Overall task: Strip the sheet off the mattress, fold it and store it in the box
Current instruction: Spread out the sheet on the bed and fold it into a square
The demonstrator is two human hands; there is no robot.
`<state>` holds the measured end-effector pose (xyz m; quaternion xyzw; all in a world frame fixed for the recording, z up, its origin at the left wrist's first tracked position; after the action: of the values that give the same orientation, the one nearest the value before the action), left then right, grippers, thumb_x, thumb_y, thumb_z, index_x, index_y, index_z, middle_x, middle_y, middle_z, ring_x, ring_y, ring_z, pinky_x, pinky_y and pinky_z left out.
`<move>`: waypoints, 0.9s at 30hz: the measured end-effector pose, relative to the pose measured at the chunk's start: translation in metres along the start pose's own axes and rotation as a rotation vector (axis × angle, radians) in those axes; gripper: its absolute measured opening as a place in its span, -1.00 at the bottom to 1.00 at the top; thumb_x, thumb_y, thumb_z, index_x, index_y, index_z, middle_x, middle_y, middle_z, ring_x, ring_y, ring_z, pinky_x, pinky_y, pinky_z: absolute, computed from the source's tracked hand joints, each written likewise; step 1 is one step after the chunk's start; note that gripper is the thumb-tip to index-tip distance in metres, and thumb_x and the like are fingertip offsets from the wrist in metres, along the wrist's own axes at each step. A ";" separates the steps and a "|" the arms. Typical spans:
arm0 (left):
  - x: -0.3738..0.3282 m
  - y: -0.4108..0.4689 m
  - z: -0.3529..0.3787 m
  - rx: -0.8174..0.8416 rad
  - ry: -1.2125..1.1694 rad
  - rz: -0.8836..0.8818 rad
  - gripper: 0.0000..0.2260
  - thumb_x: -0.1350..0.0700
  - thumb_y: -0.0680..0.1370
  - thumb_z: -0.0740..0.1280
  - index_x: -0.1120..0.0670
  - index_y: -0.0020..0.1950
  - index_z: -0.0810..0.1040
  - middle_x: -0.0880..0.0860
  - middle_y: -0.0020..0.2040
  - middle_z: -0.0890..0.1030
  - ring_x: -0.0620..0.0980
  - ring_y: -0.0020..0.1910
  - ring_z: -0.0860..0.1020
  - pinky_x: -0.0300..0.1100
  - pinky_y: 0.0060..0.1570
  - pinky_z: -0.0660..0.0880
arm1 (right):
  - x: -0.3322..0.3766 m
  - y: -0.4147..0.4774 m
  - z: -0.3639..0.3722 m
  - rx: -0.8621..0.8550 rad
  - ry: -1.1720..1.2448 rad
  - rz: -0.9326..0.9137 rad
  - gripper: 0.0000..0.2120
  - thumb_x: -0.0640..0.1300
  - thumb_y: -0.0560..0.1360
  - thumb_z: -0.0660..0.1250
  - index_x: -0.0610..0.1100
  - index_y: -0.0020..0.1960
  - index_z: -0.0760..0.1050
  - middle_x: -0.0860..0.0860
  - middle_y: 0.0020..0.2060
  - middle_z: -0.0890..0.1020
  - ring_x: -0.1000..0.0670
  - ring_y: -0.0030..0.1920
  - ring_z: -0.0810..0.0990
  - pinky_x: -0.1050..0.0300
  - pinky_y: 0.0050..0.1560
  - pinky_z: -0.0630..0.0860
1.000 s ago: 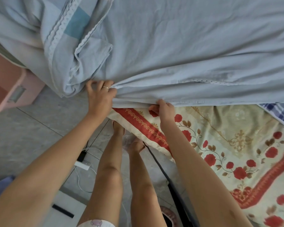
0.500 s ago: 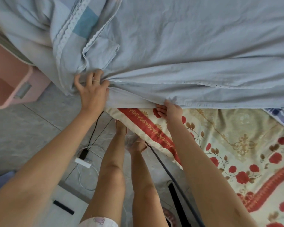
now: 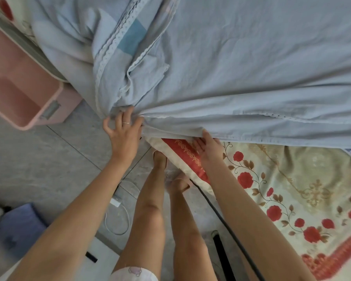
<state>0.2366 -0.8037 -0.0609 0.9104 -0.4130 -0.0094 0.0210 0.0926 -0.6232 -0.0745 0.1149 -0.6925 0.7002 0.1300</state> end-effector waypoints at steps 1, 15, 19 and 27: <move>0.005 -0.002 0.001 -0.009 0.011 -0.032 -0.89 0.09 0.49 0.32 -0.04 0.01 0.53 0.01 0.28 0.46 0.04 0.24 0.33 0.07 0.23 0.07 | -0.006 -0.003 0.009 0.050 -0.007 0.027 -0.91 -0.22 0.53 0.35 -0.23 -0.03 0.45 -0.14 -0.02 0.61 -0.04 -0.07 0.65 0.14 -0.01 0.61; 0.027 -0.010 -0.002 -0.039 -0.061 0.025 -0.92 0.15 0.43 0.38 0.06 -0.27 0.57 -0.02 -0.09 0.54 -0.02 0.04 0.36 -0.02 0.10 0.13 | -0.012 -0.007 0.056 0.026 -0.362 0.121 -0.95 -0.30 0.53 0.22 -0.22 -0.10 0.38 -0.10 -0.28 0.58 0.03 -0.30 0.62 0.19 -0.20 0.62; 0.022 -0.012 0.005 0.004 -0.106 -0.025 -0.87 0.19 0.47 0.26 0.10 -0.25 0.55 0.00 -0.14 0.54 -0.01 0.01 0.39 -0.02 0.11 0.16 | -0.008 -0.007 0.058 -0.007 -0.387 0.126 -0.94 -0.36 0.53 0.17 -0.26 -0.11 0.36 -0.14 -0.30 0.55 -0.02 -0.33 0.60 0.17 -0.27 0.61; 0.014 -0.034 0.023 0.329 -0.119 0.193 -0.83 0.26 0.22 0.55 0.13 -0.32 0.59 0.05 -0.21 0.59 0.09 -0.21 0.55 -0.03 -0.14 0.43 | 0.005 -0.015 0.042 0.140 -1.038 0.215 -0.75 -0.27 0.56 0.21 -0.24 -0.30 0.38 -0.07 -0.52 0.53 0.07 -0.63 0.48 0.26 -0.62 0.41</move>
<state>0.2706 -0.7924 -0.0859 0.8555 -0.4951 0.0067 -0.1516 0.0924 -0.6653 -0.0582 0.3828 -0.6253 0.6053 -0.3101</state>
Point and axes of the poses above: each hand's wrist, its own y-axis towards the middle knuckle, its own z-axis out of the palm, x = y × z, the point moved 3 cm from there along y, towards the middle knuckle
